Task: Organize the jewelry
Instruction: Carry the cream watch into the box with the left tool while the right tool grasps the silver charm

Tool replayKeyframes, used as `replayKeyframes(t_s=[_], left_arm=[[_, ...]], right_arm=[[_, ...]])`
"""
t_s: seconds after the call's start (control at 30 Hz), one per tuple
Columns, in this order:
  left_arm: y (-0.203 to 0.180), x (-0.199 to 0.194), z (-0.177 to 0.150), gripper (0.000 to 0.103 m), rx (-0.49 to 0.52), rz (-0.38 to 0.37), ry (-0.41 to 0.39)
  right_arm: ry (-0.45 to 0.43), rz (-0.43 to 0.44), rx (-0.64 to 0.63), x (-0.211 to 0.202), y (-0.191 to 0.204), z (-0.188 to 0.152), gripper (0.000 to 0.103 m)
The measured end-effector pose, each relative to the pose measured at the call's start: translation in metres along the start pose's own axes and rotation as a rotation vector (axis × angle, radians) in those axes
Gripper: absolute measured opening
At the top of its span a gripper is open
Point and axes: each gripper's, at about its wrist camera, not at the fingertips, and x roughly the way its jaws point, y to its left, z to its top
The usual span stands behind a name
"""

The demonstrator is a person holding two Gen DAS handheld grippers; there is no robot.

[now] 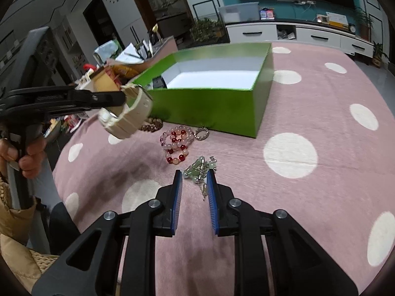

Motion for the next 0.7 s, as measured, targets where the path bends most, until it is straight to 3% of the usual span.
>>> replayKeyframes(t_s=[0.37,0.47,0.7], left_arm=[[0.036,-0.008,-0.011,0.008,-0.062,0.035,-0.003],[0.038,-0.009,-0.011,0.008,-0.065,0.036,-0.004],[0.037,-0.012,-0.011,0.008,-0.07,0.03,-0.016]], right_arm=[[0.082,-0.066,-0.073,0.046,0.008,0.01,0.02],[0.086,-0.103,-0.112,0.048,0.013,0.01,0.01],[0.053,-0.121,-0.135,0.038,0.021,0.012,0.005]])
